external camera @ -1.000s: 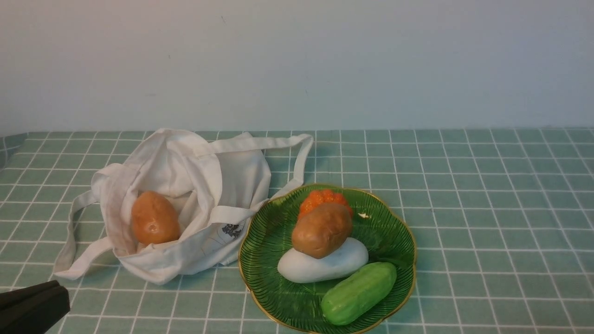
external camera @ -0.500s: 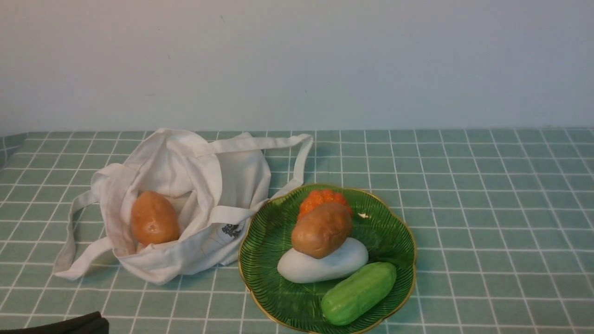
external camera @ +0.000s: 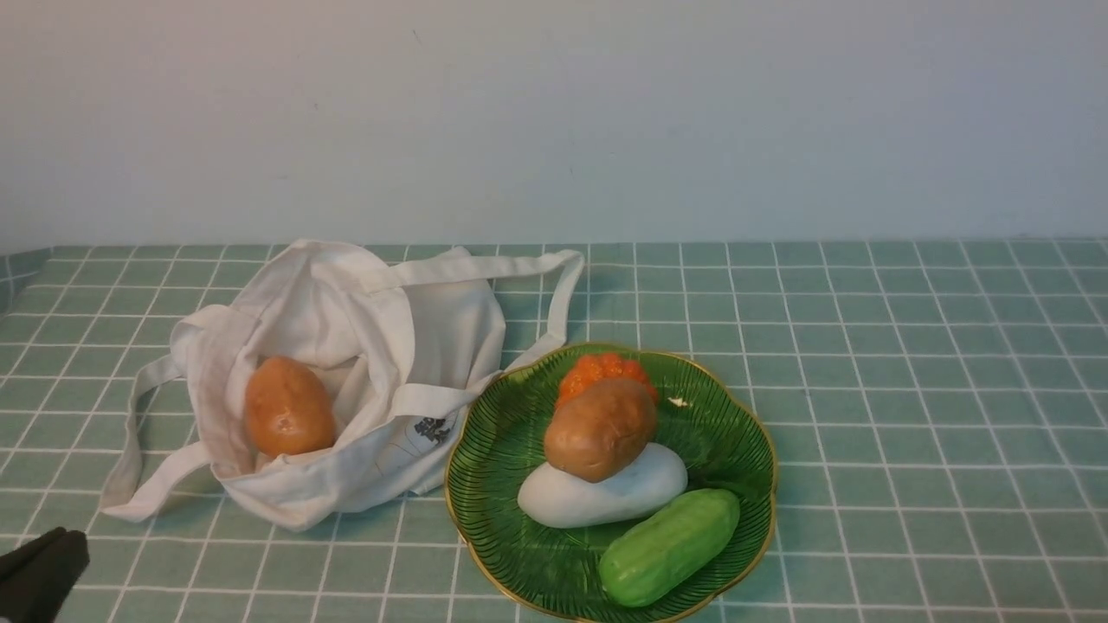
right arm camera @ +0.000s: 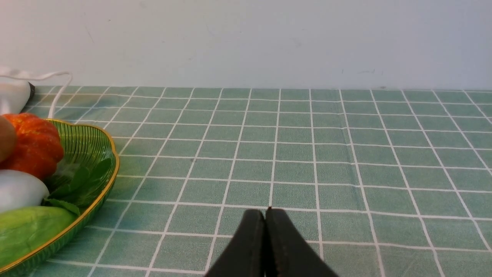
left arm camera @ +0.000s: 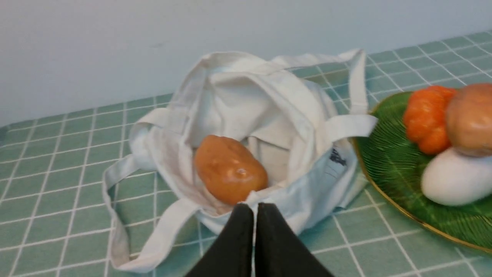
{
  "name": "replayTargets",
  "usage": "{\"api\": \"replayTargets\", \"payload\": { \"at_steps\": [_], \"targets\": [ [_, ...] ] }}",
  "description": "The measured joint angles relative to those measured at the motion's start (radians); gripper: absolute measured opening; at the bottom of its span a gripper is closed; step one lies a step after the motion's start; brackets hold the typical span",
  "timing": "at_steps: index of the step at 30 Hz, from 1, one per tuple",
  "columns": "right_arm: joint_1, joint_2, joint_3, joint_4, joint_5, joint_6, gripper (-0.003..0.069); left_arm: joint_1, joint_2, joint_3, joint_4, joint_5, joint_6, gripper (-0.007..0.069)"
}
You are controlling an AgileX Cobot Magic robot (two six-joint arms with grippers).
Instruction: Take vegetables from cloth bag on blue coffee tablecloth place on plate.
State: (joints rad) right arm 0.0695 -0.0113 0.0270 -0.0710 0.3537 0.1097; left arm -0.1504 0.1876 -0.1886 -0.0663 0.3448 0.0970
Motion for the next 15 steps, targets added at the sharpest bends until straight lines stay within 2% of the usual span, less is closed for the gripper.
{"api": "replayTargets", "payload": {
  "at_steps": [2,9,15],
  "targets": [
    [0.0,0.0,0.0,0.0,0.0,0.0,-0.0016,0.05,0.0,0.018,-0.006,-0.013,-0.002,-0.0005],
    [0.0,0.0,0.0,0.0,0.0,0.0,-0.0016,0.13,-0.059,0.09,-0.01,-0.01,-0.007,-0.0005],
    [0.0,0.0,0.0,0.0,0.0,0.0,-0.0016,0.133,-0.151,0.173,-0.01,-0.008,-0.006,-0.0005]
  ]
}}
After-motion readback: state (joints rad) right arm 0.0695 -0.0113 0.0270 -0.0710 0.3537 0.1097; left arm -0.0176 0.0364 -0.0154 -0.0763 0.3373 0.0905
